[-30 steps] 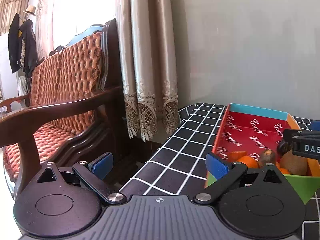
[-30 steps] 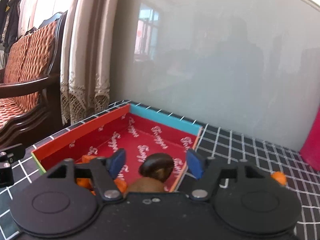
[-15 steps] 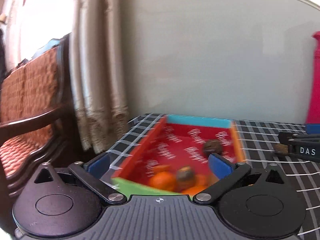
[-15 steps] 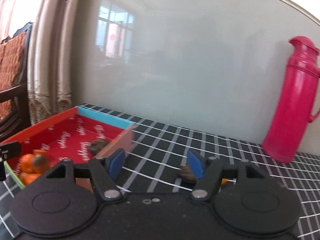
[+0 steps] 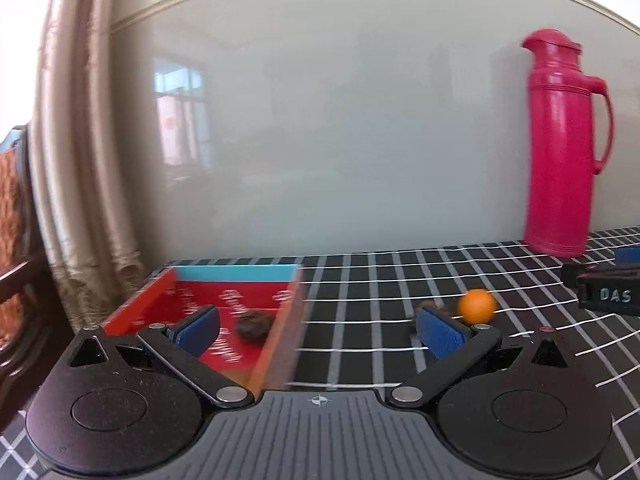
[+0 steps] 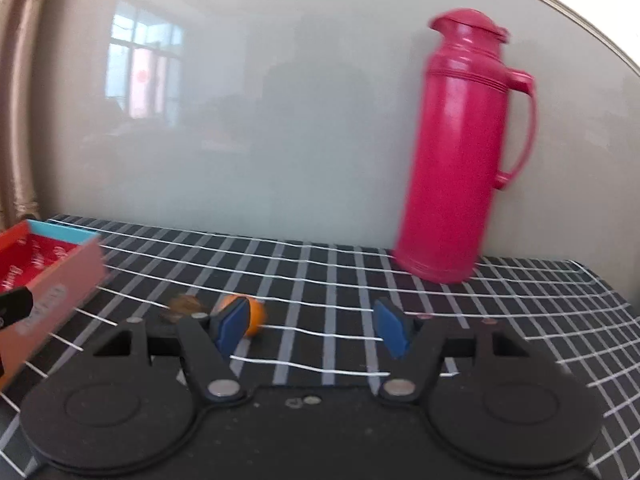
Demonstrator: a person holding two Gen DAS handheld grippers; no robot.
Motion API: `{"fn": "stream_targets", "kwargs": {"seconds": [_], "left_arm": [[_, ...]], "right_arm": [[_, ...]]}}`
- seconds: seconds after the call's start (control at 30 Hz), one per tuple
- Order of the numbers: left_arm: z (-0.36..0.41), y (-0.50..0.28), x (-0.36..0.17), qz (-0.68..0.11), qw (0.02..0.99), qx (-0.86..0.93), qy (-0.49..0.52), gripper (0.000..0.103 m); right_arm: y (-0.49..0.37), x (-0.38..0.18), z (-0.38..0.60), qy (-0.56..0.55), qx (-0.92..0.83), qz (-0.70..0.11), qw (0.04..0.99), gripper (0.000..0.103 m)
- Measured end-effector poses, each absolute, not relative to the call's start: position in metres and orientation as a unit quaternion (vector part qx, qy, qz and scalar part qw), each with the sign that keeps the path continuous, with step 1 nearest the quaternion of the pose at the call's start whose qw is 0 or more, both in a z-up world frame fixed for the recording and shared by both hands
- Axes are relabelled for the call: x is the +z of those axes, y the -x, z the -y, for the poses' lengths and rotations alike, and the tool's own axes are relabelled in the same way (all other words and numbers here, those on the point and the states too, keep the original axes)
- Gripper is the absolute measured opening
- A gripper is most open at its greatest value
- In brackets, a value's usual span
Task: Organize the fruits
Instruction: 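Move the left gripper to the mandarin and close on it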
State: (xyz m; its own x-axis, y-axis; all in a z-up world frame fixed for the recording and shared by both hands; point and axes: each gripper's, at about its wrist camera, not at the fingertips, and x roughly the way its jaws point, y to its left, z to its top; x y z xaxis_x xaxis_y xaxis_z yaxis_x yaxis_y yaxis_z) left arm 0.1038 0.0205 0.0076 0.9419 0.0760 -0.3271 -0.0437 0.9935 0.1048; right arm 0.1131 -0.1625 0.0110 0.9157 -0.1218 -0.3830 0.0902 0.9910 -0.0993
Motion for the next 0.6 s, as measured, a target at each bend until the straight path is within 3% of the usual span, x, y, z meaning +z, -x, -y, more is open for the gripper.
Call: {"fn": "stream_targets", "kwargs": {"seconds": [0.6], "left_arm": [[0.096, -0.158, -0.013, -0.199, 0.976, -0.056, -0.066, 0.103]], "right_arm": [[-0.115, -0.013, 0.277, -0.006, -0.18, -0.202, 0.963, 0.068]]}}
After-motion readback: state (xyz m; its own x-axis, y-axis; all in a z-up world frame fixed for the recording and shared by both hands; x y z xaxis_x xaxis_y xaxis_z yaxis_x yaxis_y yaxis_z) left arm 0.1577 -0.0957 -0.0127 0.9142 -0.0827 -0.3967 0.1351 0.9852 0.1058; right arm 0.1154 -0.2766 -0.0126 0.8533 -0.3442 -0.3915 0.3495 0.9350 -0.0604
